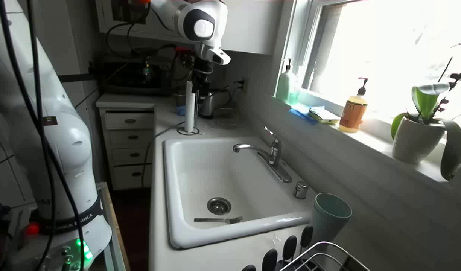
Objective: Rearrange the cups and move it to the left of the sink
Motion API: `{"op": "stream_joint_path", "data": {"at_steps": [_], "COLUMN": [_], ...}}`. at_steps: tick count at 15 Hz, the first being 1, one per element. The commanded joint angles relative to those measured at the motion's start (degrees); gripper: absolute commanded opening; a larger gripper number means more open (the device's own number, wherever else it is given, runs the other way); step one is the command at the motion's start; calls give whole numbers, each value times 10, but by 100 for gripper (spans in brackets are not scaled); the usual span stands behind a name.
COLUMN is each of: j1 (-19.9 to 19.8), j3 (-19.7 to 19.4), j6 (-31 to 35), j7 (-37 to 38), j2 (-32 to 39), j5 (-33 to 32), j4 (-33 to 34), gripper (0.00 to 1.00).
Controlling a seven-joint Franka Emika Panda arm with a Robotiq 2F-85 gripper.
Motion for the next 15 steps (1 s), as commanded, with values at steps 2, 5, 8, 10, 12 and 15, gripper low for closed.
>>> {"op": "stream_joint_path", "data": {"at_steps": [2,5,8,10,12,15], "j1": [1,-22,-55,-79,-101,-120], "j3": [-2,-22,-49,-68,-82,-117], "j6": [-1,-15,-36,-46,-6,28], "j7": [0,0,-6,-29,-56,-128], "j2": [0,-2,-12,-18,-28,-27], "j5": [-1,-26,-80,-138,-205,-233], "j4": [1,9,8,10,-4,-11], "gripper": [100,100,100,100,100,100]}}
